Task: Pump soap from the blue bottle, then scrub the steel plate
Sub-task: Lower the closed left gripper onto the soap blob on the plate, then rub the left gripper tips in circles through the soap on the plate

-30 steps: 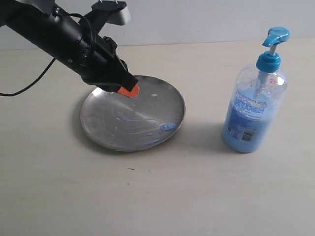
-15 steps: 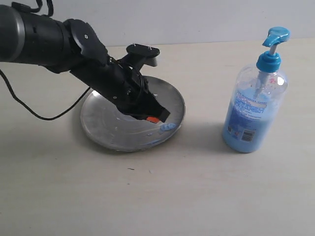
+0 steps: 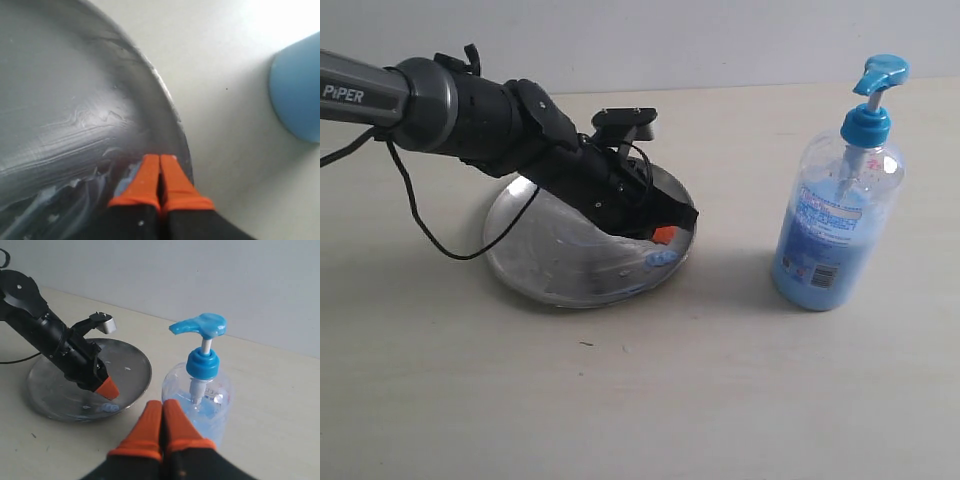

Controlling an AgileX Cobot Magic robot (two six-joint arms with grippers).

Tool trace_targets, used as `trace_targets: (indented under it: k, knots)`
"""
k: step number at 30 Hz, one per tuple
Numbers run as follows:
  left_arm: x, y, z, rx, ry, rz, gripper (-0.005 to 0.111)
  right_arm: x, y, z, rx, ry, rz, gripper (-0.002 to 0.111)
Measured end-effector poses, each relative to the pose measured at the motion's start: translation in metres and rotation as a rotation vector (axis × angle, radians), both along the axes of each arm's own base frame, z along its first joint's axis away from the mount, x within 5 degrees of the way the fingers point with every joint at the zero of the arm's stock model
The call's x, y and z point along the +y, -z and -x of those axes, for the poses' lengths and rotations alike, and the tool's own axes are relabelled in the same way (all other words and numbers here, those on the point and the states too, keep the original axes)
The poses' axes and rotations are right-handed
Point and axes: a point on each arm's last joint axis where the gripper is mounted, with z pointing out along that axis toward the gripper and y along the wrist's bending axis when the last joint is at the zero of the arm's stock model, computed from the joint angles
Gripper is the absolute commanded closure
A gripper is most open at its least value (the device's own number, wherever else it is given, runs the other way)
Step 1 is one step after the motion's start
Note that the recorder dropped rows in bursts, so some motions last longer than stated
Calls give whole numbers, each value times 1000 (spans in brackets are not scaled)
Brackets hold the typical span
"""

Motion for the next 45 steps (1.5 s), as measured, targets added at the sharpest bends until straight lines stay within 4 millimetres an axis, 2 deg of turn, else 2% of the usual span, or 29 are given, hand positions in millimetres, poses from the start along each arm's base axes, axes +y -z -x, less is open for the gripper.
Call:
trace_targets:
  k: [12, 30, 45]
  knots:
    - [-3, 25, -3, 48, -1, -20, 107, 0, 0, 0, 3, -2, -7, 108]
    - [0, 24, -2, 9, 100, -89, 107, 1, 0, 0, 9, -3, -17, 108]
    - [7, 23, 2, 64, 181, -122, 107, 1, 0, 0, 10, -2, -19, 108]
